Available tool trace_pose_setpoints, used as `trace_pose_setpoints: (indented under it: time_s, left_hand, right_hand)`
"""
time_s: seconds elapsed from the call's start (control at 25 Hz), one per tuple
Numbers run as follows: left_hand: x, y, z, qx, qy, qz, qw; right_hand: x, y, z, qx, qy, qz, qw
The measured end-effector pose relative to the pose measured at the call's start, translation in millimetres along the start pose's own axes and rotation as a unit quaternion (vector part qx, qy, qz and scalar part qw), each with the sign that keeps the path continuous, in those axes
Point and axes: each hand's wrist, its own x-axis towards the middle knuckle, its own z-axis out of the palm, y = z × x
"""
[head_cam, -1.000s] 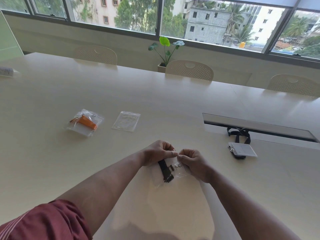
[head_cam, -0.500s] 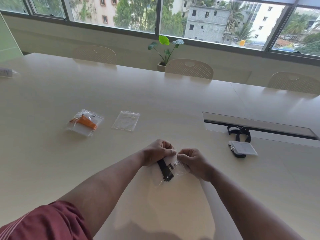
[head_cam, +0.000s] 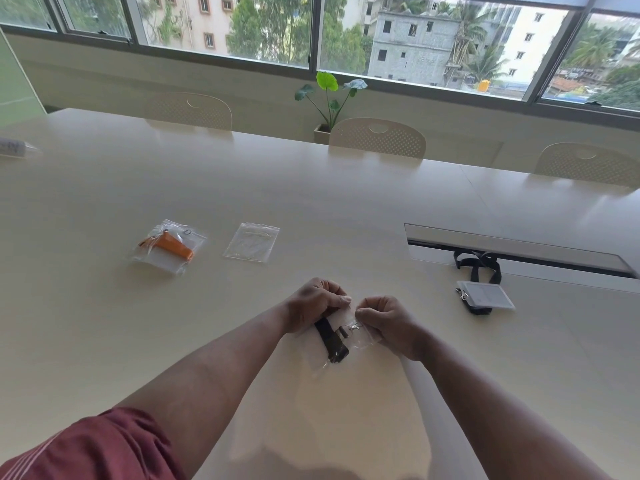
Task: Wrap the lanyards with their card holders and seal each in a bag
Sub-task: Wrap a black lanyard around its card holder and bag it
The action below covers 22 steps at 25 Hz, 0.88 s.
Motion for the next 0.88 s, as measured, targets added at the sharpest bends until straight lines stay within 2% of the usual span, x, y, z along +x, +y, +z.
trace_pose_setpoints:
  time_s: [0.2, 0.88]
  left_hand:
    - [0.6, -0.4, -0.1, 0.004, -0.007, -0.003, 1.0]
    - [-3.4, 1.0, 2.2, 0.026, 0.016, 0.009, 0.999]
  right_hand:
    - [-2.8, -4.6, -1.4, -0.033, -0.008, -0.006, 0.999]
    - [-2.0, -2.7, -5.4, -0.011, -0.014, 0.008, 1.0]
